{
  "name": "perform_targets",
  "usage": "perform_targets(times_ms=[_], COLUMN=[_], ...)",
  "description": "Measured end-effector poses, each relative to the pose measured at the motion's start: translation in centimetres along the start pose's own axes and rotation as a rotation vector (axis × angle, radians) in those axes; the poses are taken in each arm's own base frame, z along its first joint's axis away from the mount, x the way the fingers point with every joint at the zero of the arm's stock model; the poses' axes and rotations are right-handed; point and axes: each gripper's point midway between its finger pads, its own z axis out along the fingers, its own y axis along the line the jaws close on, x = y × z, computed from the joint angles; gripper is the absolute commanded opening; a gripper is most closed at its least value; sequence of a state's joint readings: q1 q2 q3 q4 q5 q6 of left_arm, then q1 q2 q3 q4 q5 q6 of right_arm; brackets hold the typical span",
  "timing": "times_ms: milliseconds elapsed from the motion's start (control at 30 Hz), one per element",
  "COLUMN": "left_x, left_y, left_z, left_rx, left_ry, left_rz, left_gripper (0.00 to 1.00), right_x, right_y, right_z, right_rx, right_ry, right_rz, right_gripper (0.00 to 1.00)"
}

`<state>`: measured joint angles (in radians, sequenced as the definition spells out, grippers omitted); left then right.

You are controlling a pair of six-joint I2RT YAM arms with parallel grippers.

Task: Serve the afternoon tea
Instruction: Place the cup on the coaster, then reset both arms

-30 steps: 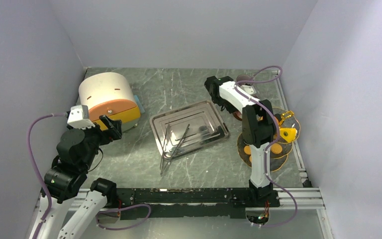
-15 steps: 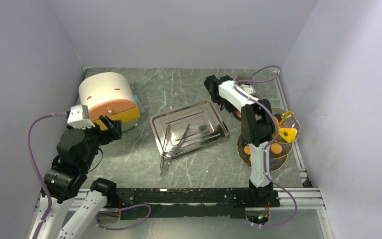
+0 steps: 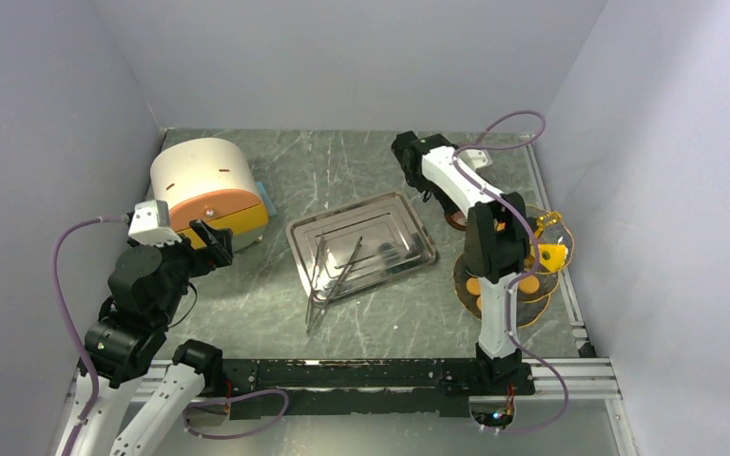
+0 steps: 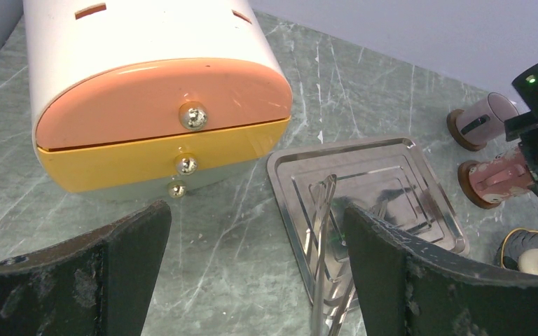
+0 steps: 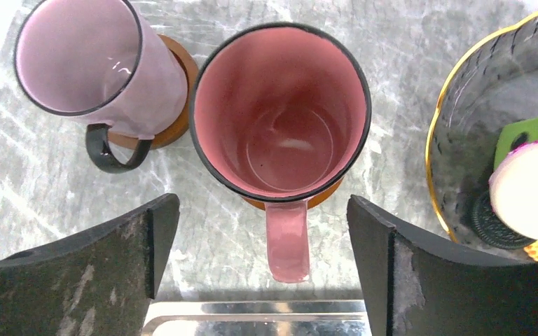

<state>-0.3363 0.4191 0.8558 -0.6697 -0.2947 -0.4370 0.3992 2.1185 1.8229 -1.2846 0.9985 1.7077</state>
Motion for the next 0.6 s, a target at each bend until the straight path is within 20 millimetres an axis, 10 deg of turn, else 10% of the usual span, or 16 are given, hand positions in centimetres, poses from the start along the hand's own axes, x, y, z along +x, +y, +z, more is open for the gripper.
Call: perform_targets(times_ms=[367,600], left_x=[-1.3,-0.3], left_y=[-0.8,-2.7], left_z=[0.4,1.8], left_rx=[0.003,0.08], left_ry=[0.006,0.093], left_rz=[0.013,0.086], left_gripper=[0.97,0.97], right_x=[-5.1,-4.7], right_y=[2.3,3.6], right_z=[-5.8,-14.1], right_rx=[-0.265,-0.624], right_ry=[0.072,0.072], right_rz=[-0.05,-0.355], right_gripper=[1.0,1.0])
